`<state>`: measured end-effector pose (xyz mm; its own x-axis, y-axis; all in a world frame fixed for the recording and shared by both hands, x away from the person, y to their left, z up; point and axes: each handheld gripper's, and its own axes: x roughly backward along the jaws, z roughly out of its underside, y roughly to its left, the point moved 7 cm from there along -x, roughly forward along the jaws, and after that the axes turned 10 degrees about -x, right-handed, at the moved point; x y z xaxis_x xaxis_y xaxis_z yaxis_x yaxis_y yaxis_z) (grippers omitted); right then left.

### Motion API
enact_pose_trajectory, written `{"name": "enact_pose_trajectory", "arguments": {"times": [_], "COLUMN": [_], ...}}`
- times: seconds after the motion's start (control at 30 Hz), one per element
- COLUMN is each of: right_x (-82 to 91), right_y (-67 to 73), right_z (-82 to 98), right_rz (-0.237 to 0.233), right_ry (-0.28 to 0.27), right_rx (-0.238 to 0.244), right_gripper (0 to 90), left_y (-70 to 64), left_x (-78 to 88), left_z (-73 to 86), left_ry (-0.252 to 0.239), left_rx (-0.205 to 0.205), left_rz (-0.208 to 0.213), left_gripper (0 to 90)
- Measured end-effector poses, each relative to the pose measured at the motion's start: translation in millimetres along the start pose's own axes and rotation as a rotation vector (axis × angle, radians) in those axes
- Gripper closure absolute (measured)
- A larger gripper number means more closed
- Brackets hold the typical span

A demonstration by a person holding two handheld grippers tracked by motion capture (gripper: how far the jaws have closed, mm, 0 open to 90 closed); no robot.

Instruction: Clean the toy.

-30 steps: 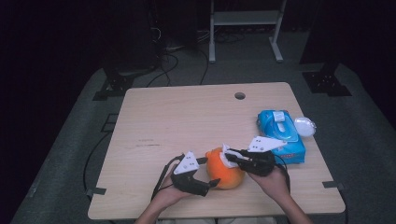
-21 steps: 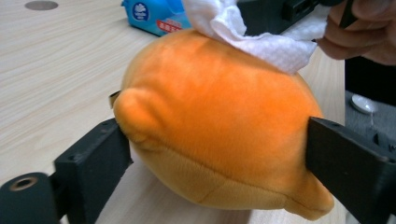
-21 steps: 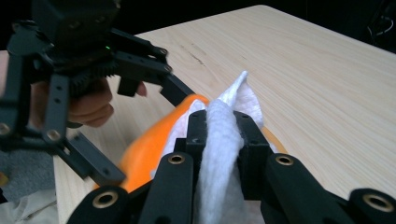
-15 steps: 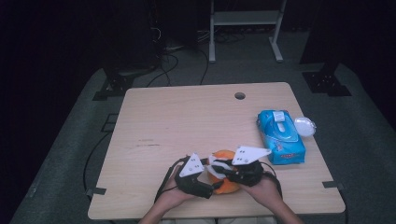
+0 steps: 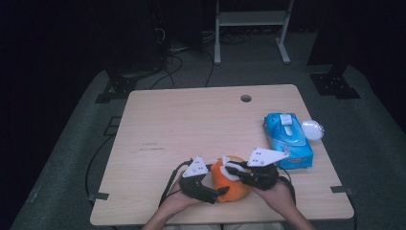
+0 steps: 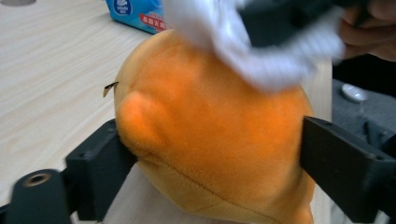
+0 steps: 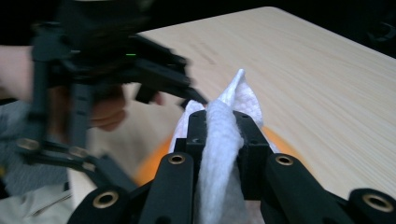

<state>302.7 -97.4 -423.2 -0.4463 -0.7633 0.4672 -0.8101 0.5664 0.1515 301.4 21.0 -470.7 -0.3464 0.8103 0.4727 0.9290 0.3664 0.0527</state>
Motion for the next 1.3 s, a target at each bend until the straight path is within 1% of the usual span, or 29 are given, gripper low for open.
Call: {"name": "enact_pose_trajectory", "arguments": {"times": [0.07,0.1,0.13,0.17,0.23,0.33,0.37,0.4,0.43,0.47,0.5,0.57,0.6,0.63,0.67,0.7,0.73,0.8,0.83,0.87,0.93,0.97,1.03,1.07,1.13,1.2,1.23,1.27,1.3], "right_x": [-7.5,-10.3,-11.5,-10.7,-6.0,1.1,2.5,3.2,3.8,4.0,3.5,1.0,-0.9,-3.1,-5.4,-7.6,-9.2,-10.1,-9.0,-6.9,-2.1,-1.1,-1.3,-3.0,-6.6,-8.8,-9.7,-10.7,-12.4], "right_y": [10.6,12.7,12.5,9.8,-0.8,-24.4,-32.0,-34.8,-36.1,-35.7,-33.7,-26.9,-22.3,-17.0,-11.6,-6.4,-2.4,0.4,-1.2,-4.9,-17.1,-24.7,-37.4,-40.4,-37.4,-30.5,-23.8,-19.0,-12.3], "right_z": [-0.6,-0.4,-0.4,-1.1,-2.5,2.0,5.7,7.6,8.9,9.0,8.3,6.9,6.6,6.2,5.4,4.8,4.1,2.4,1.8,0.8,0.4,1.5,5.9,8.8,10.1,8.9,7.6,6.7,5.7], "right_rz": [-0.028,-0.024,-0.014,-0.002,0.022,0.052,0.060,0.057,0.046,0.037,0.027,-0.004,-0.019,-0.041,-0.055,-0.058,-0.063,-0.071,-0.061,-0.052,-0.026,-0.015,-0.003,-0.002,-0.004,-0.006,-0.020,-0.033,-0.045], "right_ry": [0.009,0.018,0.024,0.022,0.006,-0.012,-0.013,-0.013,-0.019,-0.021,-0.025,-0.031,-0.031,-0.031,-0.030,-0.026,-0.024,-0.026,-0.027,-0.038,-0.064,-0.075,-0.086,-0.084,-0.080,-0.080,-0.084,-0.087,-0.088], "right_rx": [0.027,0.041,0.051,0.055,0.031,-0.043,-0.066,-0.079,-0.102,-0.113,-0.117,-0.122,-0.120,-0.121,-0.111,-0.096,-0.084,-0.071,-0.068,-0.076,-0.114,-0.137,-0.186,-0.198,-0.190,-0.174,-0.166,-0.161,-0.146], "right_gripper": [77.5,77.4,77.5,77.5,77.5,77.4,77.5,77.5,77.5,77.5,77.5,77.5,77.5,77.5,77.4,77.4,77.4,77.4,77.4,77.4,77.3,77.3,77.3,77.3,77.4,77.4,77.3,77.2,77.2], "left_y": [-1.2,-1.3,-1.2,-0.6,0.1,0.6,0.7,0.7,0.6,0.7,1.6,3.1,3.4,3.9,4.1,4.1,4.0,4.0,5.1,5.7,9.0,11.0,15.3,16.0,16.1,15.7,15.8,14.9,13.5], "left_x": [0.6,1.0,1.7,2.4,2.4,3.3,3.6,3.6,2.8,1.6,0.2,-0.6,-1.0,-0.7,-0.7,0.3,1.3,2.6,3.7,3.6,4.8,5.5,7.5,7.9,8.3,8.2,7.9,7.3,6.7], "left_z": [-0.4,0.2,0.7,1.4,2.5,2.3,1.5,0.3,0.1,0.3,1.2,1.8,1.5,1.2,0.8,0.7,0.1,-1.5,-2.3,-3.7,-5.4,-5.7,-3.4,-2.1,0.2,0.8,0.7,0.6,0.5], "left_ry": [0.011,0.017,0.015,0.015,0.020,0.022,0.017,0.008,0.009,0.008,0.009,0.010,0.005,0.008,0.008,0.013,0.011,0.013,0.017,0.011,0.022,0.024,0.027,0.024,0.028,0.029,0.025,0.023,0.028], "left_rx": [-0.023,-0.039,-0.042,-0.044,-0.055,-0.055,-0.047,-0.036,-0.031,-0.017,0.013,0.052,0.068,0.071,0.069,0.051,0.025,-0.020,-0.044,-0.058,-0.116,-0.135,-0.154,-0.153,-0.125,-0.067,-0.052,-0.048,-0.065], "left_rz": [-0.018,-0.027,-0.031,-0.032,-0.037,-0.035,-0.030,-0.025,-0.023,-0.017,-0.006,0.010,0.012,0.013,0.009,-0.005,-0.026,-0.060,-0.079,-0.093,-0.136,-0.154,-0.167,-0.164,-0.136,-0.098,-0.099,-0.099,-0.109], "left_gripper": [14.5,15.3,16.3,17.2,17.2,17.2,17.1,16.9,15.8,13.9,12.2,9.9,9.7,9.7,9.8,10.8,14.0,21.4,24.2,25.6,27.4,27.7,27.7,27.5,24.4,18.1,16.3,16.4,17.0]}}
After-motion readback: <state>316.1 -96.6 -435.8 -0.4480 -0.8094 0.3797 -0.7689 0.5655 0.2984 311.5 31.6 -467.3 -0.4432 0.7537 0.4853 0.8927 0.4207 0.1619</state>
